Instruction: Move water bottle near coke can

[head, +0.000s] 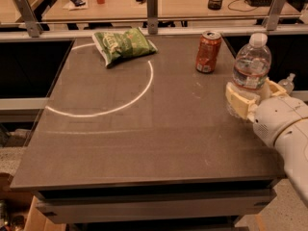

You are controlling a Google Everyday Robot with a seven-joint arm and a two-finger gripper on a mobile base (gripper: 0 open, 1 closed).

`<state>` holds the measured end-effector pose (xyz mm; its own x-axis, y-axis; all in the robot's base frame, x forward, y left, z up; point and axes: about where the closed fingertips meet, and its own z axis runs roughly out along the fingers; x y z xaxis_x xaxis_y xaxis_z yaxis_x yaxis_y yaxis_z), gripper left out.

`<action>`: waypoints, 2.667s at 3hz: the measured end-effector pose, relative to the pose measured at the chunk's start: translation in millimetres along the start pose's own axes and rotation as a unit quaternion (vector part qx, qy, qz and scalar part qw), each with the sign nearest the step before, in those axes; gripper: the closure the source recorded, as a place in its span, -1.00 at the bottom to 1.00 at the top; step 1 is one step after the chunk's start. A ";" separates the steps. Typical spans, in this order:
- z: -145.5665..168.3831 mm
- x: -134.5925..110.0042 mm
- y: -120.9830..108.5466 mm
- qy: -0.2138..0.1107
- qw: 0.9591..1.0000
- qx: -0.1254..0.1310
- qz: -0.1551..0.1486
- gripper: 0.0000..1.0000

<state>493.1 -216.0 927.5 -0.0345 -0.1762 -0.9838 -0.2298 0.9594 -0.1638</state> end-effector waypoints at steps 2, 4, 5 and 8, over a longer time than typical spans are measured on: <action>10.3 -5.6 -15.3 -0.007 1.000 0.010 0.017 1.00; 51.9 7.0 -19.5 -0.012 0.999 0.021 0.032 1.00; 79.4 18.6 -3.3 -0.021 0.999 0.014 0.032 1.00; 144.7 27.6 -22.6 -0.049 0.998 0.047 0.006 1.00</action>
Offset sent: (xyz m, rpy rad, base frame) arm 0.0573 0.0033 -0.0226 0.0773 -0.0288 -0.0806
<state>638.1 -210.7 893.3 0.0586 -0.1464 -0.9875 -0.1368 0.9787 -0.1533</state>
